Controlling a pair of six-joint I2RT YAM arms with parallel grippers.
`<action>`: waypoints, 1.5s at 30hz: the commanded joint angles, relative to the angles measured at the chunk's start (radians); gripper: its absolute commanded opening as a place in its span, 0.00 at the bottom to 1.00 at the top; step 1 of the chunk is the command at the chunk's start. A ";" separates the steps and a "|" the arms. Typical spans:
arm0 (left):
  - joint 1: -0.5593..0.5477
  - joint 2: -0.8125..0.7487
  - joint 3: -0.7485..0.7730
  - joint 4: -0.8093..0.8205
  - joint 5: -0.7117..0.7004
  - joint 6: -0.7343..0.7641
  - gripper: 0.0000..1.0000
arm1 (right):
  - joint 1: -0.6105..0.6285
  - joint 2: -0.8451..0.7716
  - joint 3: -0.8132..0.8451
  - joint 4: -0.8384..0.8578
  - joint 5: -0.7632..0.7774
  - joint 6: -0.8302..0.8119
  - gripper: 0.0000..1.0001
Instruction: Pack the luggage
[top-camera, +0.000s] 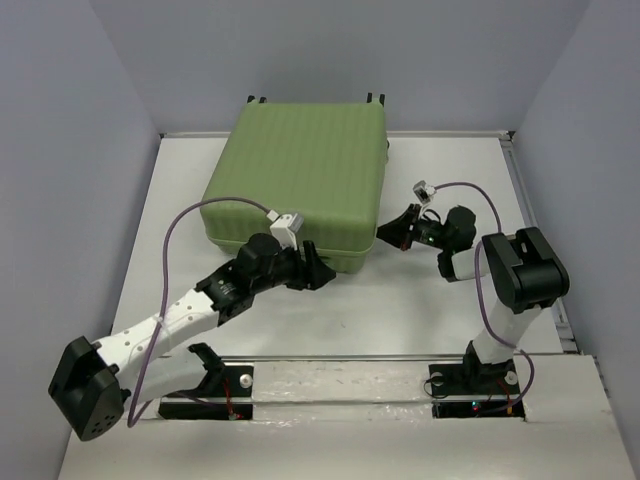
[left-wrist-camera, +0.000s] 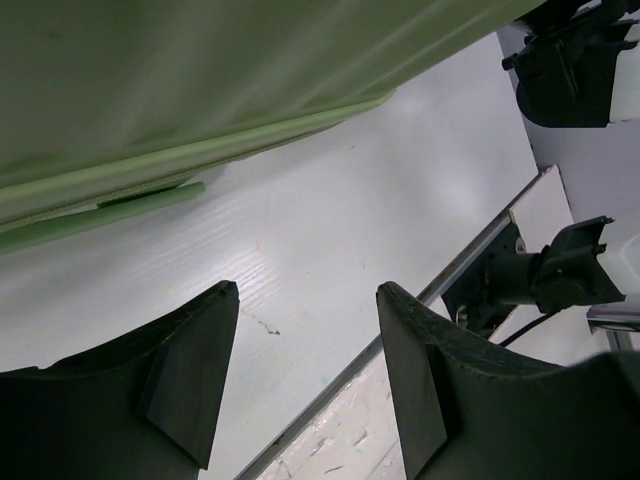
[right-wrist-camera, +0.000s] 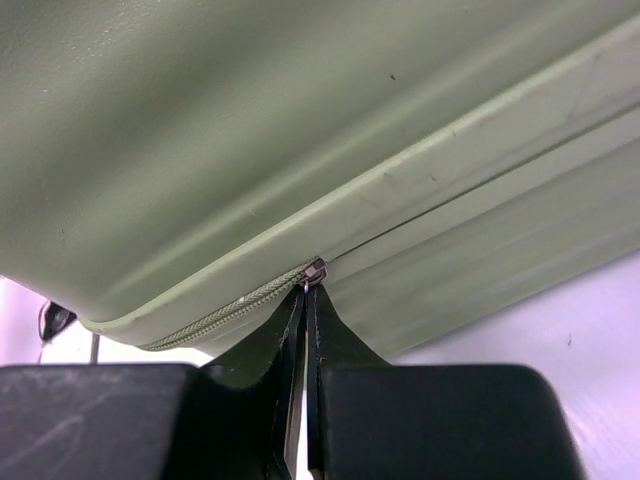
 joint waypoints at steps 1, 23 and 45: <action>-0.021 0.102 0.128 0.133 -0.042 0.031 0.68 | 0.010 -0.060 -0.071 0.124 0.165 0.032 0.07; -0.024 0.477 0.443 0.269 -0.115 0.077 0.67 | 0.804 -0.676 -0.264 -0.758 0.966 0.180 0.07; 0.887 0.355 0.651 -0.282 0.079 0.313 0.99 | 0.804 -0.497 -0.123 -0.675 1.210 0.124 0.07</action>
